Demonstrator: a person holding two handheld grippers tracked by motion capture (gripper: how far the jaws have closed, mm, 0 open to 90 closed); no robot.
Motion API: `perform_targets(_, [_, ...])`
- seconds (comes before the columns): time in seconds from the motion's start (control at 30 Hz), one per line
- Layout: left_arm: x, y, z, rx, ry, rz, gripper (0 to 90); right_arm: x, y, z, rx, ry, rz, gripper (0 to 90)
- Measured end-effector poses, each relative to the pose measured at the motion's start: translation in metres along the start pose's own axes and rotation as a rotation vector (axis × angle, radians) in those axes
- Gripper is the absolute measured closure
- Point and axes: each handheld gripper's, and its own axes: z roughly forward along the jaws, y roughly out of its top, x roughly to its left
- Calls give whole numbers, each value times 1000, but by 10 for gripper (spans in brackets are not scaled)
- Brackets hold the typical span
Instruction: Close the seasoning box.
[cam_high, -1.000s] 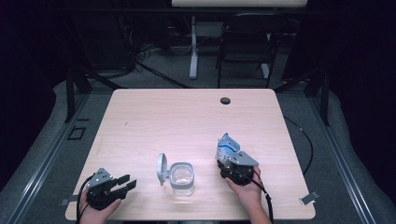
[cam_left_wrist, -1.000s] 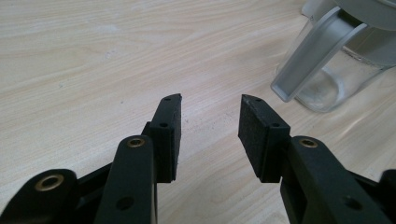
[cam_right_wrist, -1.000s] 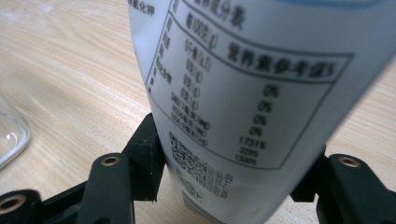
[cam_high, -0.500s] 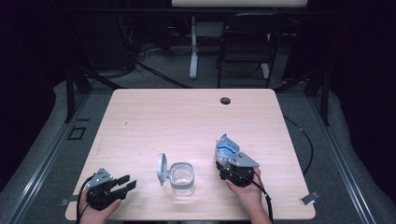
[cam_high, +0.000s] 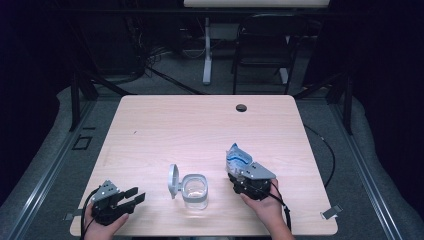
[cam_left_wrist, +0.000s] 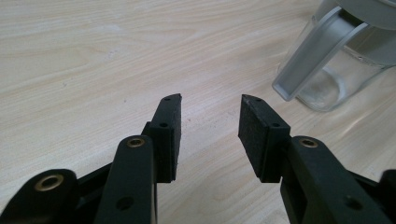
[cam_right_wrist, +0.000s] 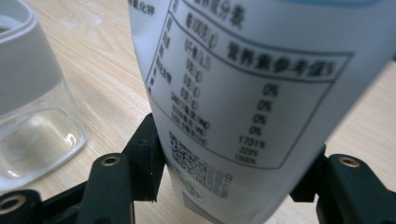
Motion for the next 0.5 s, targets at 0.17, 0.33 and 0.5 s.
perform_targets(0.17, [0,0,0,0,2,-1,600,4,8,-5,1,-26,-58,417])
perform_targets(0.33, [0,1,-2,4,0,3,600,7,13,-10,-2,-71,-107,417])
perform_targets(0.5, [1,1,-3,2,-1,2,599,9,16,-13,3,-103,-152,417])
